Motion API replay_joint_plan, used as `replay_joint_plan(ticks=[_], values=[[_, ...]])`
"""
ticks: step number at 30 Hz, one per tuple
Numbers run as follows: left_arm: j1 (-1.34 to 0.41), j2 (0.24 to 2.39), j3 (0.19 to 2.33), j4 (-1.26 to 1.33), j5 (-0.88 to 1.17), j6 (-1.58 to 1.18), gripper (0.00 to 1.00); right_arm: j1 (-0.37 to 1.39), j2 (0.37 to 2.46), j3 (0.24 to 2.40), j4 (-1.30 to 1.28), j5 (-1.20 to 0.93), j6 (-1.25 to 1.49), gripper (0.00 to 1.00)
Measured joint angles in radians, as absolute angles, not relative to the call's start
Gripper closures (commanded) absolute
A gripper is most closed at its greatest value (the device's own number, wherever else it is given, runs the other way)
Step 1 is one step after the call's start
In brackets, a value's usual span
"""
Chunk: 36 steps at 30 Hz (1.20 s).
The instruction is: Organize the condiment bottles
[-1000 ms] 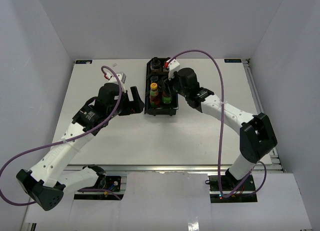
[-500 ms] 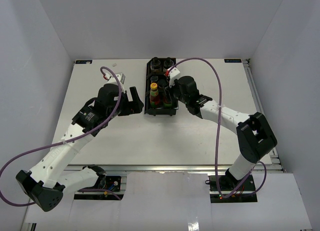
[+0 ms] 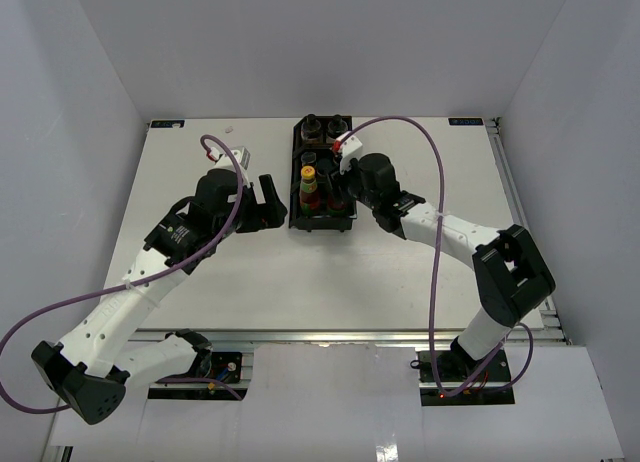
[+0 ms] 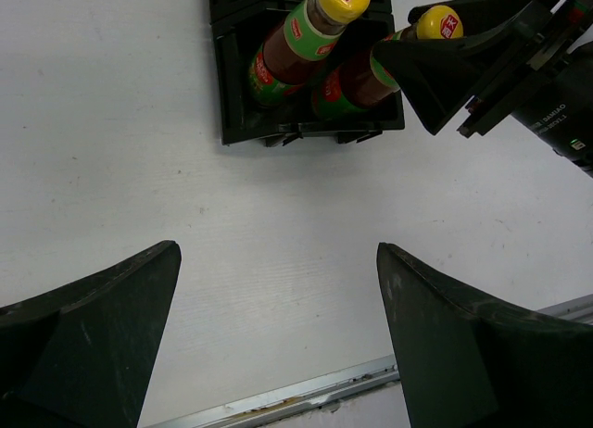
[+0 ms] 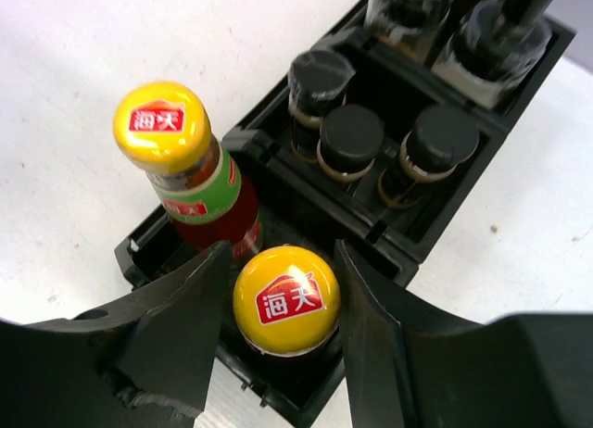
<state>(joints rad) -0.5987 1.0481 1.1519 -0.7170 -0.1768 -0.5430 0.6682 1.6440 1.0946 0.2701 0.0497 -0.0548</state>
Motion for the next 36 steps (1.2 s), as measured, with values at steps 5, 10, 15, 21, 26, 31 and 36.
replay_joint_plan(ticks=[5,10,15,21,26,31,36], values=[[-0.599,1.048,1.152,-0.717,-0.182,-0.543,0.02,0.668,1.636,1.096,0.316,0.049,-0.056,0.41],[-0.599,1.048,1.154,-0.721,-0.184,-0.543,0.02,0.668,1.622,1.104,0.297,0.049,-0.057,0.27],[-0.599,1.056,1.198,-0.741,-0.187,-0.537,0.02,0.668,1.586,1.193,0.188,0.062,-0.059,0.06],[-0.599,1.102,1.312,-0.739,-0.199,-0.507,0.02,0.669,1.512,1.428,-0.096,0.165,-0.02,0.1],[-0.599,1.109,1.321,-0.73,-0.198,-0.485,0.02,0.669,1.41,1.519,-0.323,0.228,0.116,0.1],[-0.599,1.06,1.285,-0.707,-0.178,-0.452,0.02,0.669,1.279,1.444,-0.489,0.261,0.243,0.1],[-0.599,0.997,1.246,-0.705,-0.166,-0.437,0.02,0.669,1.106,1.282,-0.573,0.275,0.298,0.1]])
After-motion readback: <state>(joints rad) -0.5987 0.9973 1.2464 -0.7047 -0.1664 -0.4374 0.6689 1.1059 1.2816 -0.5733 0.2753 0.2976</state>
